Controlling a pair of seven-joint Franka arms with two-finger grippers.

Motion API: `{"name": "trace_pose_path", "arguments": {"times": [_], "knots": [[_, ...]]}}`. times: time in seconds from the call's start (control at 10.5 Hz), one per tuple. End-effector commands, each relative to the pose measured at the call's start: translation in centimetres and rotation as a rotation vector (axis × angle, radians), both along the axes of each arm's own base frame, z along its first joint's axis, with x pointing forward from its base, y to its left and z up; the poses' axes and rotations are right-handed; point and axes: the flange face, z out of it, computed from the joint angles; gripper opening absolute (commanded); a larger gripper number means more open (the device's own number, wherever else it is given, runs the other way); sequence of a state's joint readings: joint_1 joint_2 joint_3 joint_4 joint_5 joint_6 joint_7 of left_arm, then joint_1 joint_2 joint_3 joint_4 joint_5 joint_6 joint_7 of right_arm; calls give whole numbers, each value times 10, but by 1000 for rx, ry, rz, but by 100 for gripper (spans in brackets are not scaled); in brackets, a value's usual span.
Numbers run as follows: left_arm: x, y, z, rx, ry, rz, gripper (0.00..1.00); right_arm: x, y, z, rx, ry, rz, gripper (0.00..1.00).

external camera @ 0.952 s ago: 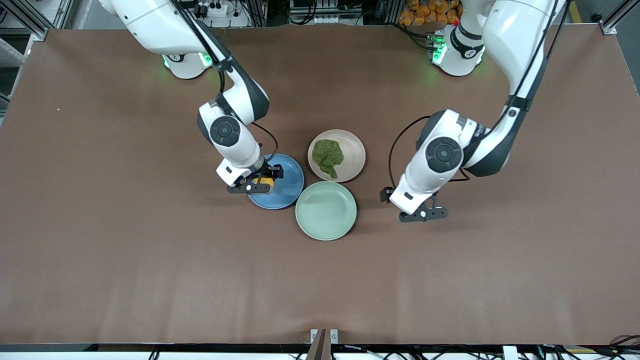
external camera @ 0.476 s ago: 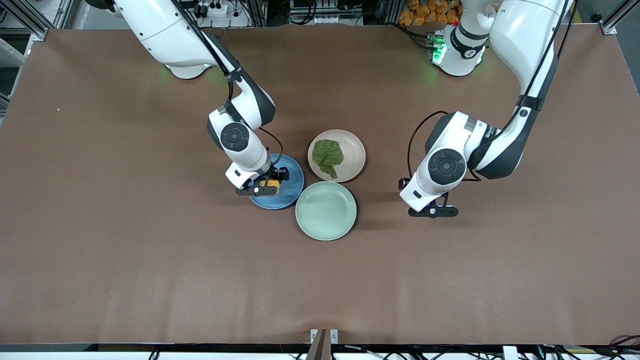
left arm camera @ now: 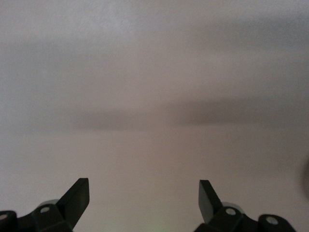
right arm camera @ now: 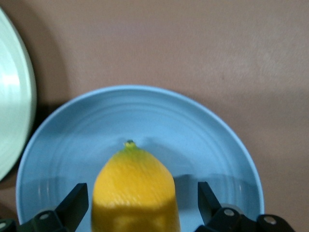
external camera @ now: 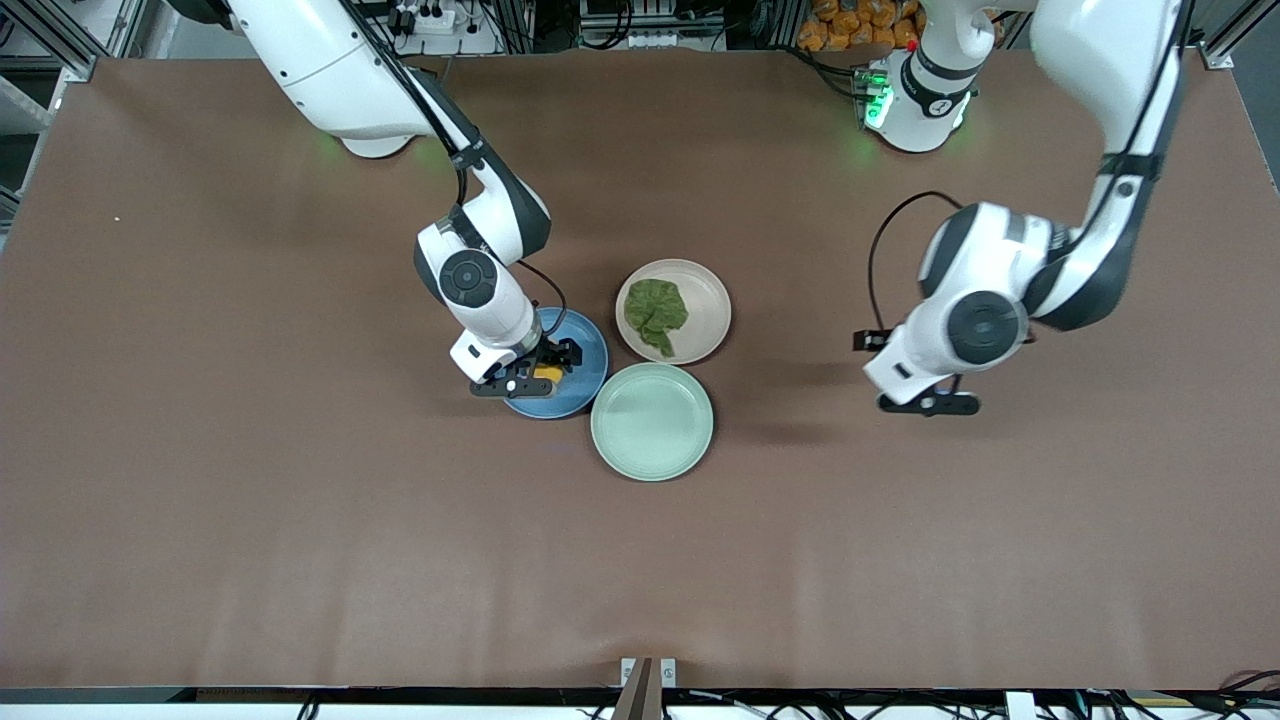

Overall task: Place lemon and lettuce in plates
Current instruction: 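Lower the lemon onto the blue plate while the left gripper withdraws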

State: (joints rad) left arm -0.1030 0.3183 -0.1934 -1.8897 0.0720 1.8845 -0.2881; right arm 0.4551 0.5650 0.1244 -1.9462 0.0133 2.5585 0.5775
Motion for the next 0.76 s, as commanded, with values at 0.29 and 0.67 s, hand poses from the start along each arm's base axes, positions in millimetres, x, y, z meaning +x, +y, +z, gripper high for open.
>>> {"name": "trace_pose_path", "arguments": {"times": [0.29,0.67], "knots": [[-23,10,129,-91,-228,-98,100,49,-11,57,-57,111,-56,100],[-6,18,225,-162,-413,-53,100,89,-61,98,-83,177,-50,100]]}}
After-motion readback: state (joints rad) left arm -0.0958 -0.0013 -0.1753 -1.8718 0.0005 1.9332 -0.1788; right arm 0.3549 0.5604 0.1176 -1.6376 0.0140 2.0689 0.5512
